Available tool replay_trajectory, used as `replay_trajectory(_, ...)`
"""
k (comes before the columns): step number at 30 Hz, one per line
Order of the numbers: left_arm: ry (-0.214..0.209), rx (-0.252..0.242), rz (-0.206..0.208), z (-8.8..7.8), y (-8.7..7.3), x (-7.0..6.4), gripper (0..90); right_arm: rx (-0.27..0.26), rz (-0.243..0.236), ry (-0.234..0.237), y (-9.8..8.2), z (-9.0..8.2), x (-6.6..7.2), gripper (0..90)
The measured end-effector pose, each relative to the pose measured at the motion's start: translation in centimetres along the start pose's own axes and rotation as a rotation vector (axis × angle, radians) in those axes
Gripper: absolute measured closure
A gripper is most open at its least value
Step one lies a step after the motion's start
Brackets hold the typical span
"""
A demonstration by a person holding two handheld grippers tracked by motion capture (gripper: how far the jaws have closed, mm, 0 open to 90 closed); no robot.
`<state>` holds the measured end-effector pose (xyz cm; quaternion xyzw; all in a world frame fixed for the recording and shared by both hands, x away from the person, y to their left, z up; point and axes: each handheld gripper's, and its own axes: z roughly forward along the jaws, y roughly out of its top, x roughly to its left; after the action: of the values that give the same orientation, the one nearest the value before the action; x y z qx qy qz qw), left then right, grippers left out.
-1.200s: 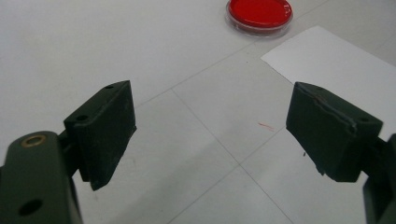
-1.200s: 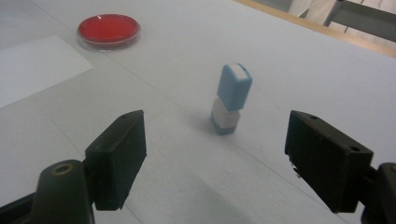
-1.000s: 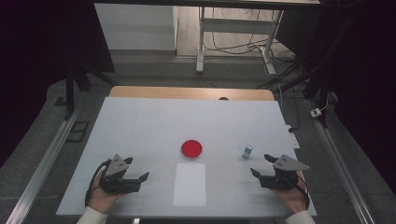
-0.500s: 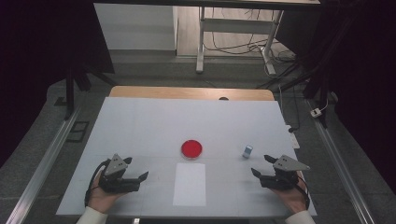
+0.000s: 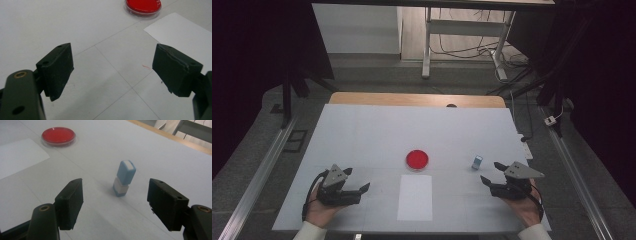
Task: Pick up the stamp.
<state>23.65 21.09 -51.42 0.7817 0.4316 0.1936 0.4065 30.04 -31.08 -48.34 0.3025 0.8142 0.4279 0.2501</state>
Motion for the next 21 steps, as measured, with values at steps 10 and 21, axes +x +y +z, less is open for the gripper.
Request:
replay_trajectory(10,0.004,0.010,0.004,0.2,0.0,0.1,18.2,-0.005,0.007,0.006,1.8,-0.2,-0.5,29.6)
replay_trajectory(21,0.005,0.017,0.008,0.5,0.1,0.2,18.4,0.050,0.025,0.020,4.2,0.8,-1.9,29.6)
